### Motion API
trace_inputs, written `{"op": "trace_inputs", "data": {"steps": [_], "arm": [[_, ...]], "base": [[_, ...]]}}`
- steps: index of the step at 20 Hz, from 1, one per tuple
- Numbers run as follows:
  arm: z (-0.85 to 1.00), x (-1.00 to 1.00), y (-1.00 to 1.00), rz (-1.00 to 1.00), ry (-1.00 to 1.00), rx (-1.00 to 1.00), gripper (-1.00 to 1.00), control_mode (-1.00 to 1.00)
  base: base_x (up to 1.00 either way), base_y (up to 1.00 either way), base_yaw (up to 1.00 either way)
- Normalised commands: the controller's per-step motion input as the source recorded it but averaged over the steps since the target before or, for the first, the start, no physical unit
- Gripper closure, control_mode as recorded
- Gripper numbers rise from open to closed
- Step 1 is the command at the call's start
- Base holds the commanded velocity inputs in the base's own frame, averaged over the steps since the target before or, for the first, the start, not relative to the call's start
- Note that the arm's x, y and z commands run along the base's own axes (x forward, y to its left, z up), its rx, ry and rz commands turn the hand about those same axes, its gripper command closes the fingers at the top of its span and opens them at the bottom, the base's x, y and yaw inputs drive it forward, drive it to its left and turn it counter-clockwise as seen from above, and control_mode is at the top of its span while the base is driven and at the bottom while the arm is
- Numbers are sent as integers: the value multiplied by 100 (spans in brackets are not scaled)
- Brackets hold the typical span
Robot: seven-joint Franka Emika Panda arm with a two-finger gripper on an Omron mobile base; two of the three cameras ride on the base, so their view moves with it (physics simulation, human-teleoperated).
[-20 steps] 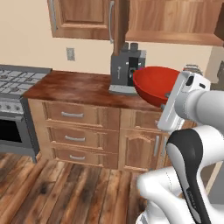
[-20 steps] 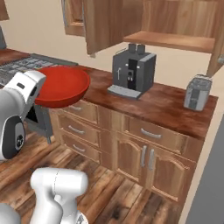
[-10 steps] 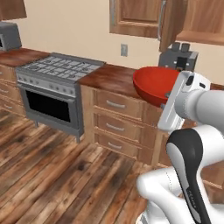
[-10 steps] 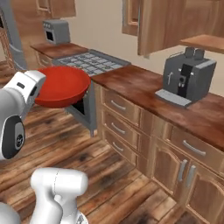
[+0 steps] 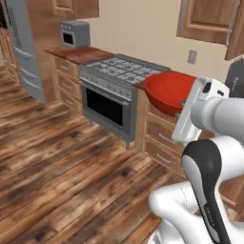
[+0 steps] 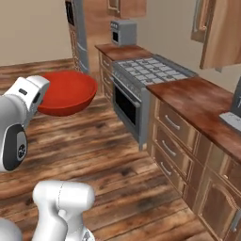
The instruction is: Move the bowls from the cabinet to the plates on the dining table.
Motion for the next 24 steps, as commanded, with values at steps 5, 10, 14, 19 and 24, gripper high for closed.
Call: {"op": "trace_inputs", "data": {"steps": [5,10,14,19,24], "arm": [[0,0,0,0,0,0,100,100],[0,0,0,0,0,0,100,100],[0,0,0,0,0,0,100,100],[0,0,0,0,0,0,100,100],[0,0,0,0,0,0,100,100]], "base": [[6,12,48],[0,3,46],[0,0,44],[0,0,41],[0,-2,42]]}}
